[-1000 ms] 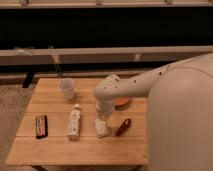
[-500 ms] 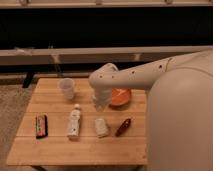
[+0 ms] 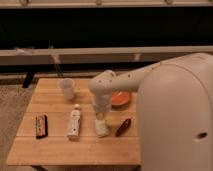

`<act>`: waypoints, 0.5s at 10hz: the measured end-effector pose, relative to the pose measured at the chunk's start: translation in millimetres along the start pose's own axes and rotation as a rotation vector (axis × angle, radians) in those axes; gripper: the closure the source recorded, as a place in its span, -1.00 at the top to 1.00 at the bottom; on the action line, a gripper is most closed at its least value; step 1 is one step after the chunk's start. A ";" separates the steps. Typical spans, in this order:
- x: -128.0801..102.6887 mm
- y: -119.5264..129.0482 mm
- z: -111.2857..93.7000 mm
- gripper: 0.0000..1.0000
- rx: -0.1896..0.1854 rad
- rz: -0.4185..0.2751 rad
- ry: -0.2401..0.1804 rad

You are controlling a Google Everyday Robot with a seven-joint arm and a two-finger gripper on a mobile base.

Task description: Place the white sponge in the ceramic cup

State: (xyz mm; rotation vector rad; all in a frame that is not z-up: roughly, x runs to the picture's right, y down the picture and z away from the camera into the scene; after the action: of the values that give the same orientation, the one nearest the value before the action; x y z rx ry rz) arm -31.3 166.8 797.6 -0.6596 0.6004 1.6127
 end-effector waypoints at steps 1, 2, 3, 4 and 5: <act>3.4 -2.1 15.5 0.59 0.002 -0.015 0.022; 7.1 -2.4 27.3 0.60 0.001 -0.039 0.039; 9.0 -2.6 33.2 0.60 -0.003 -0.057 0.049; 8.7 -3.0 34.0 0.60 -0.007 -0.067 0.050; 7.4 -5.7 29.9 0.60 -0.014 -0.074 0.046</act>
State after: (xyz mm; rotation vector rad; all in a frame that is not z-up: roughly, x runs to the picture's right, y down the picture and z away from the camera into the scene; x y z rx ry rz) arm -28.9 193.8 813.2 -0.7230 0.5928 1.5374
